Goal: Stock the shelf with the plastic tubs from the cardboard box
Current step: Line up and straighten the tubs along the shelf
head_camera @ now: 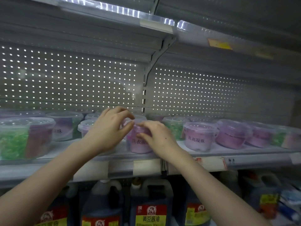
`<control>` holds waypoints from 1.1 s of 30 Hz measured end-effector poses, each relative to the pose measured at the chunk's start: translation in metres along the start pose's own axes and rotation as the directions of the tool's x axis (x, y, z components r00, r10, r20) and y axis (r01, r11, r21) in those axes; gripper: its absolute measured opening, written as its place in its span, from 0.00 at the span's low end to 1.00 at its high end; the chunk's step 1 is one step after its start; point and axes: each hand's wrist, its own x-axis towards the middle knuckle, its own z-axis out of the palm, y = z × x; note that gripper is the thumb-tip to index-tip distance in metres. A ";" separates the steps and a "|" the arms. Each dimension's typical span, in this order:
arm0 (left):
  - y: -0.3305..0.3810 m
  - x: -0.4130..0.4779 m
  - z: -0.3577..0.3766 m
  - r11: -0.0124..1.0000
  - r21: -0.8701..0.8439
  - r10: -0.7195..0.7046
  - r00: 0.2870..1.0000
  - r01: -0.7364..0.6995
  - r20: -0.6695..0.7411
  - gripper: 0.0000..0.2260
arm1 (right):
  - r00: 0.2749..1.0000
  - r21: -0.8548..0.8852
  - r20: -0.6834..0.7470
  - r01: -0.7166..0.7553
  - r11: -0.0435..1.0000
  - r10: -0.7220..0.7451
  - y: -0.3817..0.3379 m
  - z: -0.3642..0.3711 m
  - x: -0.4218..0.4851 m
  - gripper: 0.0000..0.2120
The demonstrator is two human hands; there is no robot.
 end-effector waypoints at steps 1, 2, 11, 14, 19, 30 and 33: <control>0.002 0.001 0.002 1.000 -0.005 -0.009 1.000 0.009 0.011 0.28 | 1.000 0.030 -0.001 0.027 0.999 -0.027 -0.002 0.003 0.002 0.16; 0.005 0.003 0.003 1.000 -0.010 -0.019 1.000 0.020 0.021 0.28 | 0.999 0.072 -0.003 0.048 0.996 -0.048 -0.002 0.003 0.002 0.17; 0.039 0.008 0.031 0.998 -0.014 -0.067 0.997 0.068 0.049 0.15 | 0.989 0.021 -0.069 -0.129 0.991 0.130 0.076 -0.051 -0.014 0.13; 0.045 0.009 0.039 0.997 0.038 -0.071 0.997 0.069 0.044 0.16 | 0.973 -0.129 -0.044 -0.229 0.965 0.225 0.102 -0.060 -0.006 0.13; 0.040 0.009 0.040 0.995 0.084 -0.054 0.997 0.049 0.052 0.16 | 0.986 -0.519 0.056 -0.103 0.849 0.154 0.096 -0.040 0.014 0.15; 0.020 0.013 0.032 0.997 0.074 0.023 0.993 -0.031 0.114 0.16 | 0.925 -0.577 0.085 -0.257 0.775 0.371 0.112 -0.031 0.025 0.13; 0.022 0.015 0.033 0.998 0.056 0.020 0.995 -0.026 0.101 0.18 | 0.911 -0.548 0.091 -0.291 0.784 0.402 0.123 -0.033 0.025 0.11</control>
